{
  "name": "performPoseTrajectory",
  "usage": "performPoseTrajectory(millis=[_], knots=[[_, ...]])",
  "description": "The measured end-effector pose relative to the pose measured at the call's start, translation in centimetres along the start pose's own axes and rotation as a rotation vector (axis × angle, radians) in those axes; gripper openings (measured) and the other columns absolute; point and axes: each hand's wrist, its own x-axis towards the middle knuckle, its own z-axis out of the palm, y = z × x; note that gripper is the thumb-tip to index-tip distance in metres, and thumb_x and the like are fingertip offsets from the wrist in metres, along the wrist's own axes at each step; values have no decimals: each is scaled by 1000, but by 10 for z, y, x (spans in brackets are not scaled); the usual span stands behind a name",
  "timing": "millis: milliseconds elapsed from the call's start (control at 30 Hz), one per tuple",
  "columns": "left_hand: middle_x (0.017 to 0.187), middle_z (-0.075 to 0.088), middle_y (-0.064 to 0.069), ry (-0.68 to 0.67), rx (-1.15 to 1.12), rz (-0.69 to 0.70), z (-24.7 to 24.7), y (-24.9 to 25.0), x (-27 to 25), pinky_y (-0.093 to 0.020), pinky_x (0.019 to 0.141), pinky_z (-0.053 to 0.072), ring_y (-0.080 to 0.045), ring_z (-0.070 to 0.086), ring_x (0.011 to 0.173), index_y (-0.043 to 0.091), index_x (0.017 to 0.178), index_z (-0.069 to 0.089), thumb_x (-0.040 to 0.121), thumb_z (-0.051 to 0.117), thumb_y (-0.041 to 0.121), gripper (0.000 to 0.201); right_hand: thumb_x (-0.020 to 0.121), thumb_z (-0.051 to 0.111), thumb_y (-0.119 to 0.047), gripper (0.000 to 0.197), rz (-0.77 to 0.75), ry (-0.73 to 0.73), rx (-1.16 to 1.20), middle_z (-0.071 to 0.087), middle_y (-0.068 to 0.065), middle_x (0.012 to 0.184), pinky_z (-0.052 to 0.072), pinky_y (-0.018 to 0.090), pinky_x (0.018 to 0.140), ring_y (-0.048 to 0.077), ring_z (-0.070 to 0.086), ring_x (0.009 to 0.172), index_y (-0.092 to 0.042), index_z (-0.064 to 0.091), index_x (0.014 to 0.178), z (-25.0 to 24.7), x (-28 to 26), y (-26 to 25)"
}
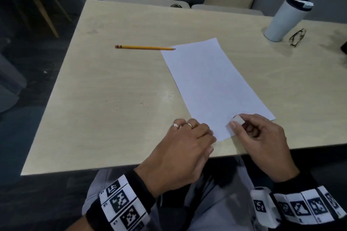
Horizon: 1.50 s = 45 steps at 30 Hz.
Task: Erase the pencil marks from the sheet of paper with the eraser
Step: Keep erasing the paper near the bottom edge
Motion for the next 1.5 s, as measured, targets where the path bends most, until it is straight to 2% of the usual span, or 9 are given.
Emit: performPoseTrajectory(millis=[133, 333, 433, 533, 667, 867, 1200, 1367, 1500], knots=[[130, 58, 7, 28, -59, 29, 2, -4, 6, -36, 111, 35, -19, 55, 119, 23, 119, 65, 108, 43, 29, 26, 93, 77, -34, 9, 51, -29, 42, 65, -5, 75, 48, 22, 69, 16, 58, 70, -25, 78, 96, -2, -3, -4], [167, 39, -1, -69, 17, 117, 13, -4, -1, -40, 129, 24, -22, 26, 159, 18, 153, 47, 106, 48, 49, 57, 92, 80, -30, 7, 62, 29, 23, 64, -12, 75, 47, 23, 68, 15, 59, 69, -28, 75, 87, -4, -8, -5], [166, 41, -2, -35, 41, 110, 16, -3, -1, -41, 127, 30, -22, 29, 158, 18, 153, 48, 104, 52, 47, 57, 91, 82, -28, 8, 71, -2, 81, 65, -13, 71, 46, 21, 66, 13, 59, 64, -29, 76, 86, -1, -12, -13], [151, 60, -1, 84, -82, 64, 13, 1, 7, -30, 124, 30, -20, 48, 145, 17, 136, 67, 109, 47, 36, 39, 91, 82, -21, 11, -34, -65, 33, 66, -14, 75, 40, 12, 67, 9, 59, 68, -28, 77, 85, 7, -16, -22], [130, 67, 6, 102, -116, -28, 11, 2, 19, -34, 99, 47, -18, 57, 120, 25, 109, 73, 105, 53, 35, 23, 92, 82, -21, 15, -44, -118, 17, 62, -10, 74, 39, 16, 68, 14, 57, 74, -28, 76, 80, 3, -12, -20], [138, 62, -4, 32, -38, 113, 12, 4, 12, -35, 121, 35, -24, 51, 136, 10, 131, 64, 104, 55, 37, 39, 91, 79, -28, 13, -45, -77, -9, 62, -10, 71, 48, 34, 71, 17, 59, 83, -28, 78, 78, 7, -13, -20], [120, 65, 7, 61, -62, 7, 8, 11, 15, -32, 84, 54, -17, 55, 125, 18, 110, 65, 96, 55, 46, 32, 90, 83, -26, 20, 64, -22, 34, 65, -5, 66, 49, 43, 71, 20, 57, 77, -24, 77, 71, -8, -11, -9], [116, 62, 10, 50, -72, 2, 9, 9, 16, -34, 79, 56, -15, 53, 121, 19, 116, 64, 96, 55, 46, 35, 89, 82, -19, 14, 8, -84, 63, 69, -5, 70, 50, 39, 71, 21, 60, 79, -22, 80, 76, 5, -18, -30], [120, 62, 11, 34, -64, -8, 10, 9, 16, -33, 75, 57, -14, 51, 125, 20, 113, 64, 96, 54, 48, 34, 89, 83, -23, 19, 52, -31, 24, 65, -3, 66, 50, 46, 71, 22, 58, 74, -15, 77, 73, -9, -12, -8]])
